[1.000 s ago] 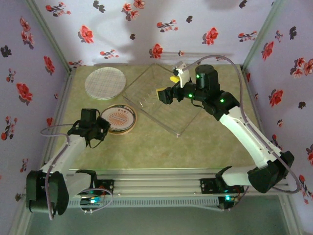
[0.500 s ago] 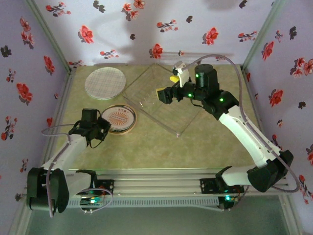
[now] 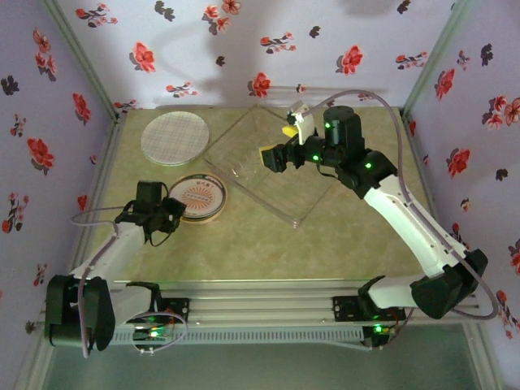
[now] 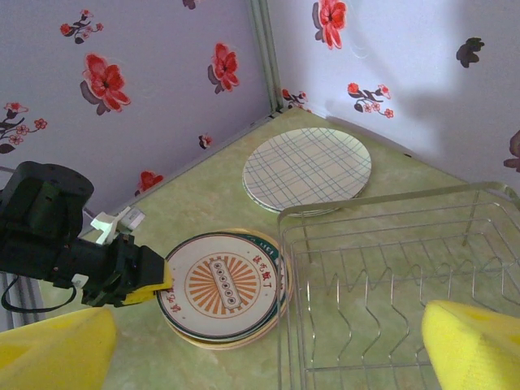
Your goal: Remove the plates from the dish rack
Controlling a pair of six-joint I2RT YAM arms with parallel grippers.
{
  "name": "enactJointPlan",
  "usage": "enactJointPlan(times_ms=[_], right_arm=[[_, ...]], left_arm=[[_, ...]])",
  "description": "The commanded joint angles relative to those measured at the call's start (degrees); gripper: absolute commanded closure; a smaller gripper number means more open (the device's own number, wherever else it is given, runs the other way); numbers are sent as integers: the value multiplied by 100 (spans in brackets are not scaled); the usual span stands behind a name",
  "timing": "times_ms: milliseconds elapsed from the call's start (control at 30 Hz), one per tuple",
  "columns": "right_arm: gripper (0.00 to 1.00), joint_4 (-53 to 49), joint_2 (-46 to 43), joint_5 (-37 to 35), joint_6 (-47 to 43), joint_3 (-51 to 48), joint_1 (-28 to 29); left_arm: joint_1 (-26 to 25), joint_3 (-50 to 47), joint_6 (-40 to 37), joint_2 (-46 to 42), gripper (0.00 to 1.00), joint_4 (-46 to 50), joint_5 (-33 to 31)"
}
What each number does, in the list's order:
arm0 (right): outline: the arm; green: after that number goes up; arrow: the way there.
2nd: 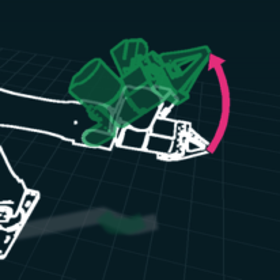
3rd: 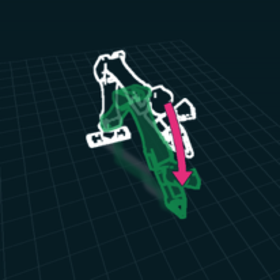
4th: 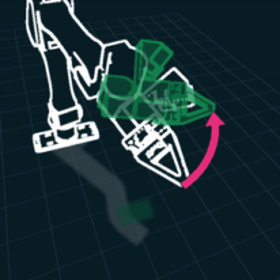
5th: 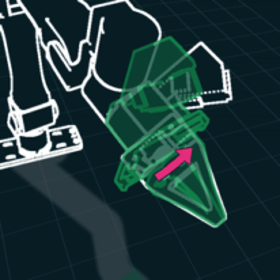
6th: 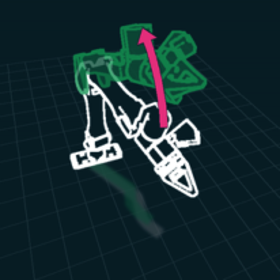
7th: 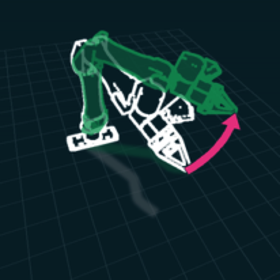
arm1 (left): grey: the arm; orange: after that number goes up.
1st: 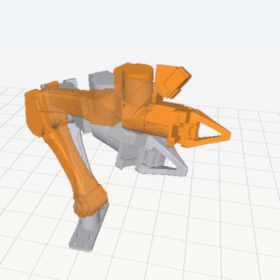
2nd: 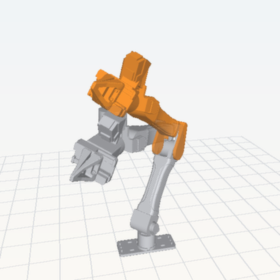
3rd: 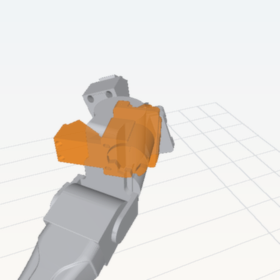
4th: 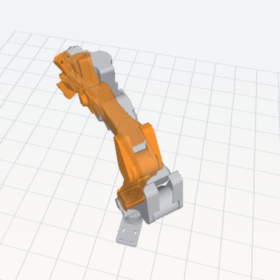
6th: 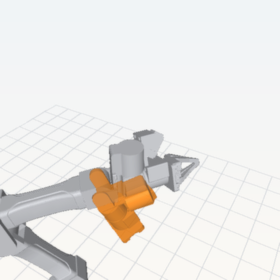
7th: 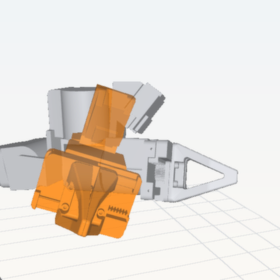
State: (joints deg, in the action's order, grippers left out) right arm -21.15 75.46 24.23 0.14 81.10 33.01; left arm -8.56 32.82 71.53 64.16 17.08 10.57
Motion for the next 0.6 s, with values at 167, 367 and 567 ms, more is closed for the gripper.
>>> enactJointPlan(times_ms=[167, 367, 567], right_arm=[[3, 1, -60, -20, 100, 171, 56], [3, -4, -73, -44, 111, 178, 65], [3, -9, -67, -54, 115, 202, 72]], left_arm=[[51, 75, -32, 206, 71, -73, 95], [49, 263, -68, 419, 64, 34, 93], [52, 434, -126, 601, 60, 166, 95]])
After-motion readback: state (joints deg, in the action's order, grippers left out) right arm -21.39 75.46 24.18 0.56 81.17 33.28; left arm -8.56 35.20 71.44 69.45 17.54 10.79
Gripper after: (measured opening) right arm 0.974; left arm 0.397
